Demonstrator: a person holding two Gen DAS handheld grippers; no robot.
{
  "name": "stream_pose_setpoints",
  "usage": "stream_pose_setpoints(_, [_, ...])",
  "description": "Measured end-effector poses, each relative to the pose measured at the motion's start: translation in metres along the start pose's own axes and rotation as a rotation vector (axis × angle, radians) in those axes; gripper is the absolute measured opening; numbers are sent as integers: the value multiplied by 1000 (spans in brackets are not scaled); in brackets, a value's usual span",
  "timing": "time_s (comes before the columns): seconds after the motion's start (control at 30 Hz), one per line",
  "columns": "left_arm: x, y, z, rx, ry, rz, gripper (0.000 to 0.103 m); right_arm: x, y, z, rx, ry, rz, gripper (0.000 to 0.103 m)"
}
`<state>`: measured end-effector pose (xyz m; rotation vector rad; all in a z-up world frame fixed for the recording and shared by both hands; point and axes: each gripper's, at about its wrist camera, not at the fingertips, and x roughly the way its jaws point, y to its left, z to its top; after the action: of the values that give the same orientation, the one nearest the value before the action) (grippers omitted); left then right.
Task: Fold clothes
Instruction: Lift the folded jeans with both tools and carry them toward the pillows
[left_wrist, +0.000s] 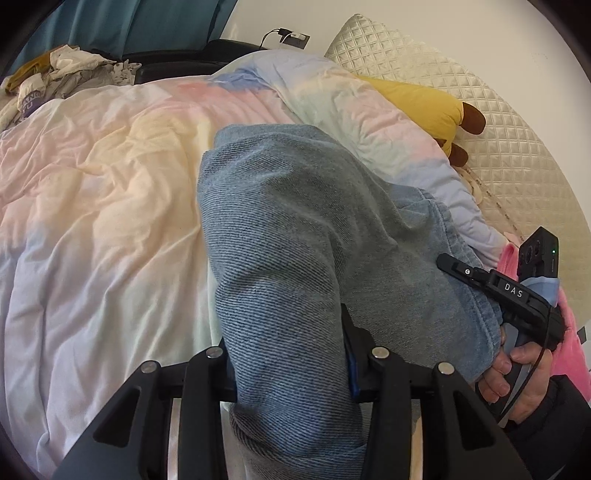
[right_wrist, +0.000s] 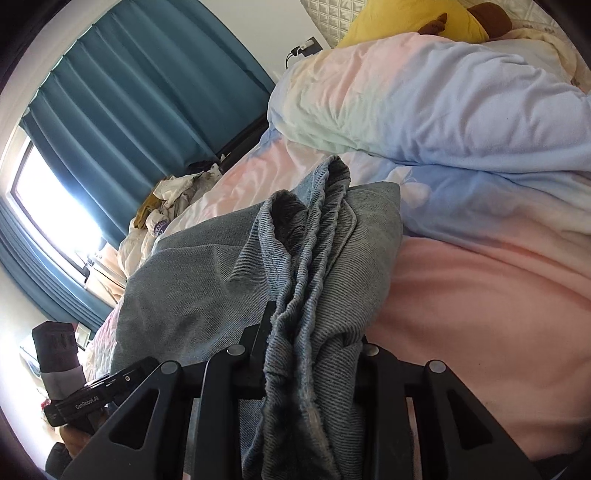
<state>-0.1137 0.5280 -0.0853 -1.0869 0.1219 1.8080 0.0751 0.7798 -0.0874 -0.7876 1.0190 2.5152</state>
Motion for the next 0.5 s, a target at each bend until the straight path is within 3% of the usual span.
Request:
stream_pose_setpoints(0.23, [5, 0, -2, 12, 1, 24, 45, 16, -8, -2, 10, 34, -51, 33])
stream_pose_setpoints(0.5, [-12, -10, -1, 38, 37, 131, 53, 3, -1, -1, 14, 46, -114, 44])
